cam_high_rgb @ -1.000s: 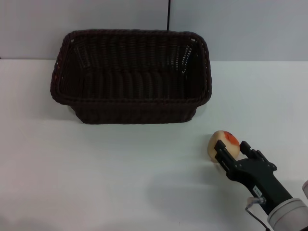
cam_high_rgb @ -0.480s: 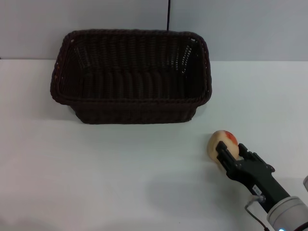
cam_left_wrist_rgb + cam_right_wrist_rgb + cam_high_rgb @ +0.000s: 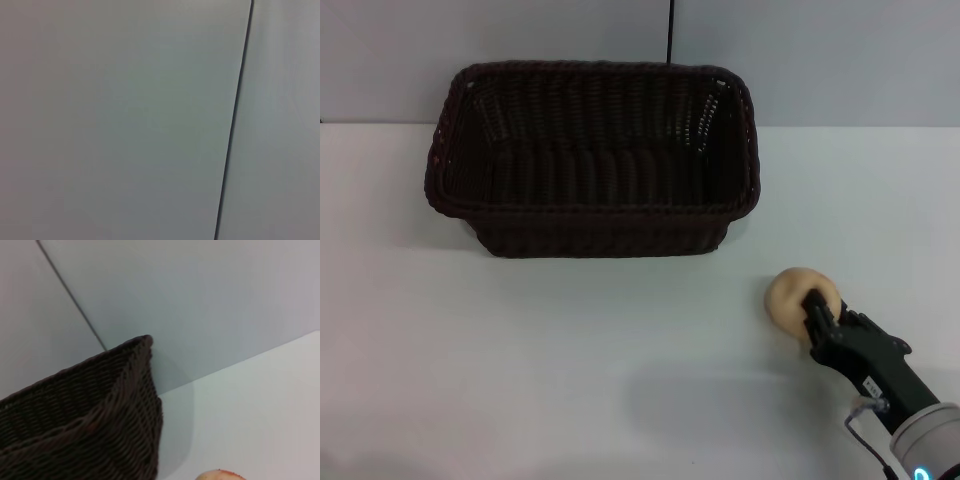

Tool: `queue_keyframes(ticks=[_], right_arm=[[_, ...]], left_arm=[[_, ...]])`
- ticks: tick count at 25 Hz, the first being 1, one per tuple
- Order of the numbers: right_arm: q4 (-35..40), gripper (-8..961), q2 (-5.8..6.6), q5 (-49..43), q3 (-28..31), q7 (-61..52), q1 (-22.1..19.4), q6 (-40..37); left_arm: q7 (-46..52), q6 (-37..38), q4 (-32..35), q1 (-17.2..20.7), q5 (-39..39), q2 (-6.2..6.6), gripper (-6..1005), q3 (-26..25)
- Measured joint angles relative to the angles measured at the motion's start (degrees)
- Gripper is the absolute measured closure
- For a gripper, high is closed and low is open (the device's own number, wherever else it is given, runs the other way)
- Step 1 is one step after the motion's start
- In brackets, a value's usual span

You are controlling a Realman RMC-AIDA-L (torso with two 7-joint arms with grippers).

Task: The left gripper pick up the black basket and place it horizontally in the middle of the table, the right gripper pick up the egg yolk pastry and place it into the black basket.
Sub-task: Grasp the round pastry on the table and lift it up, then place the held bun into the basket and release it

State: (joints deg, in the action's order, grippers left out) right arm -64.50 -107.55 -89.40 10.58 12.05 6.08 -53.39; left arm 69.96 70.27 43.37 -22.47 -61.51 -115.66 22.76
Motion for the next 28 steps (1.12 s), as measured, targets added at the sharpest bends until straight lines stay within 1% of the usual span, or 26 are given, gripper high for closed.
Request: queue_keyframes(ticks=[4, 7, 16, 22, 26, 28], right_arm=[[0.1, 719, 0.26, 1.6, 0.1, 0.3, 0.7, 0.3], [0.4, 747, 0.26, 1.7, 0.8, 2.0, 1.2, 0.4], [-1.1, 815, -0.25, 1.9, 6.3, 13.3, 0.9, 0.3], [-3.9, 858, -1.72, 1.9, 10.5, 24.0, -0.2, -0.1], [-7.0, 877, -2.28, 1.7, 13.6, 31.3, -1.6, -0.2], [-8.5, 886, -2.78, 1.3, 15.2, 35.2, -2.4, -0.2]], left_arm=[[-0.1, -0.1, -0.1, -0.2, 0.0, 0.0, 535, 0.0], [-0.3, -0.3, -0.2, -0.3, 0.0, 0.01, 535, 0.0], [-0.7, -1.3, -0.5, -1.0, 0.0, 0.28, 535, -0.2], [-0.9, -2.2, -0.8, -1.7, 0.0, 0.33, 534, -1.4], [-1.4, -2.6, -0.9, -1.7, 0.0, 0.35, 534, -1.6], [-1.5, -2.9, -0.9, -1.7, 0.0, 0.35, 534, -1.6]])
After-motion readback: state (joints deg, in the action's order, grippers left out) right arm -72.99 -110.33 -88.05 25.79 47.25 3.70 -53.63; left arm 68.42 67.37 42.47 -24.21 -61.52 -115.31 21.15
